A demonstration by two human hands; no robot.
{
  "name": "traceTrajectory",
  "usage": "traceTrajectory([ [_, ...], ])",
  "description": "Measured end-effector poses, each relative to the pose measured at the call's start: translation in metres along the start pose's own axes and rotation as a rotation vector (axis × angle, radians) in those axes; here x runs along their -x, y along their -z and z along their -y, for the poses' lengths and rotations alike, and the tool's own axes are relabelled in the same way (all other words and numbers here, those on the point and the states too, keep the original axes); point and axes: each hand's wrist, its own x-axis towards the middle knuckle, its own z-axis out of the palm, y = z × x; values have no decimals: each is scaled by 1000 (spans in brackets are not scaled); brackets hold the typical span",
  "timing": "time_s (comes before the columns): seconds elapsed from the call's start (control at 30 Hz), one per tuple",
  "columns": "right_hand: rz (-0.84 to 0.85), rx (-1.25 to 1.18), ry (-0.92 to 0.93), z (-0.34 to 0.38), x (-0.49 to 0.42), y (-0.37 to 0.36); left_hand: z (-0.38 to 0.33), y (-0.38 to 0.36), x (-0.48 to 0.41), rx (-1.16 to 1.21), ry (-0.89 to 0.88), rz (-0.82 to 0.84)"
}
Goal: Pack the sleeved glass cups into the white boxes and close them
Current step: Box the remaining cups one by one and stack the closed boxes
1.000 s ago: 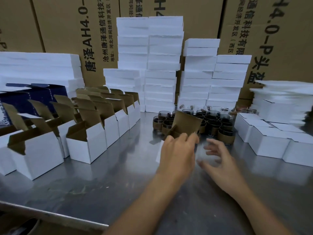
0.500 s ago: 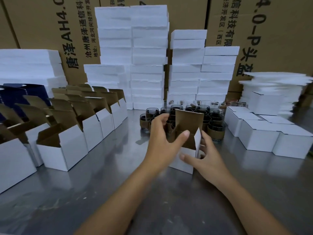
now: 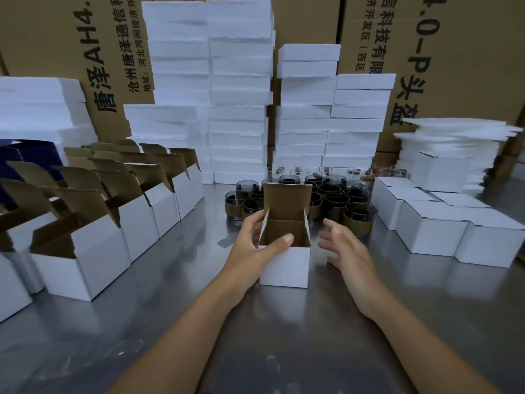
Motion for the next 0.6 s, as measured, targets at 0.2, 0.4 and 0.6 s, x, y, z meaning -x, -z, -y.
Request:
traceTrajectory([
  [0.2, -19, 536, 83, -9, -23, -6, 4, -1, -3, 23, -16, -45],
  [0.4, 73, 1024, 89, -7, -35, -18, 7, -3, -6, 36, -23, -49],
  [0.6, -24, 931, 109, -7, -35, -19, 7, -3, -7, 24, -16, -49],
])
